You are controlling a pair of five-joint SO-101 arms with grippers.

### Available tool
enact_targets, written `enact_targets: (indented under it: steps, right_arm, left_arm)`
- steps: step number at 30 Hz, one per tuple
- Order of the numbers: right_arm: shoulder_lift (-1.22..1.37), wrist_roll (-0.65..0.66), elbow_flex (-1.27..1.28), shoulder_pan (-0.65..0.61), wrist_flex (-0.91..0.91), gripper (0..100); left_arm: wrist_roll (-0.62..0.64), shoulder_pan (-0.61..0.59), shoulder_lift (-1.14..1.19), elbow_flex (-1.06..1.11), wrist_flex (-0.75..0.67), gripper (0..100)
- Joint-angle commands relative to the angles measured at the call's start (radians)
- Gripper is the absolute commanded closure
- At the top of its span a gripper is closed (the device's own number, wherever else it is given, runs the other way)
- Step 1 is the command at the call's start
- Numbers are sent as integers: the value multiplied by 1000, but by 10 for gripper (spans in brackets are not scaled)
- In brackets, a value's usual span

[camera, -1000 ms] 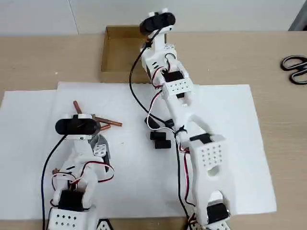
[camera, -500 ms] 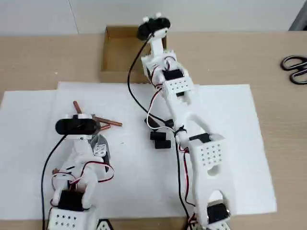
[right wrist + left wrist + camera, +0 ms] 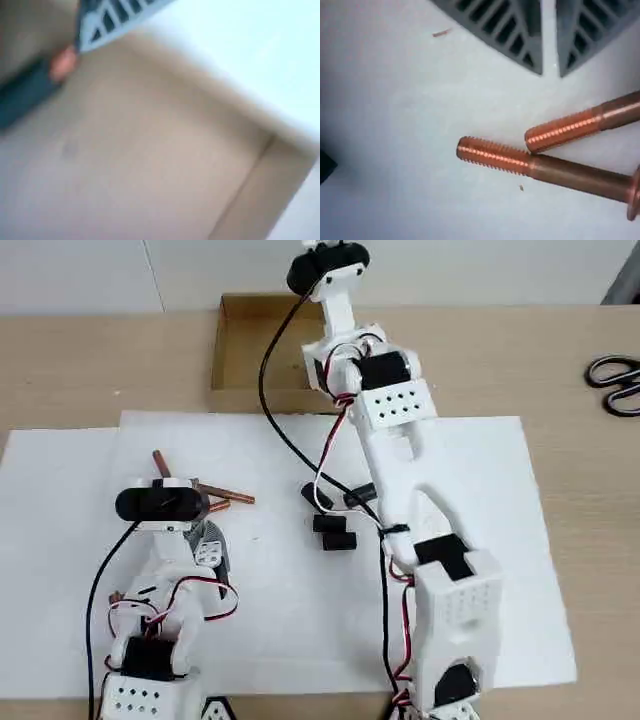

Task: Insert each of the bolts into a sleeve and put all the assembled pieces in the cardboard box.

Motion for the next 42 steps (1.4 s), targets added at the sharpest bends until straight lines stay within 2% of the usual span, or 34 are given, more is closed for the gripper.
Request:
enact_targets:
  steps: [1, 9, 15, 22, 27, 32, 42]
  right_arm:
    - [-114, 5, -51, -5, 165, 772]
    - [-159, 5, -51, -82, 496, 772]
    - [-156, 6, -46, -113, 616, 772]
    - [-156, 29, -5, -113, 641, 772]
    - [-156, 204, 120, -122, 639, 772]
    - [-156, 272, 187, -124, 616, 772]
    - [-154, 279, 288, -176, 493, 772]
  left_arm:
    - [6, -3, -8, -5, -26, 994]
    - [8, -3, -8, -5, -26, 994]
    - [9, -3, -8, -5, -26, 994]
    - [11, -3, -8, -5, -26, 994]
    - [11, -3, -8, -5, -26, 994]
    - [11, -3, -8, -5, -26, 994]
    - [11, -3, -8, -5, -26, 994]
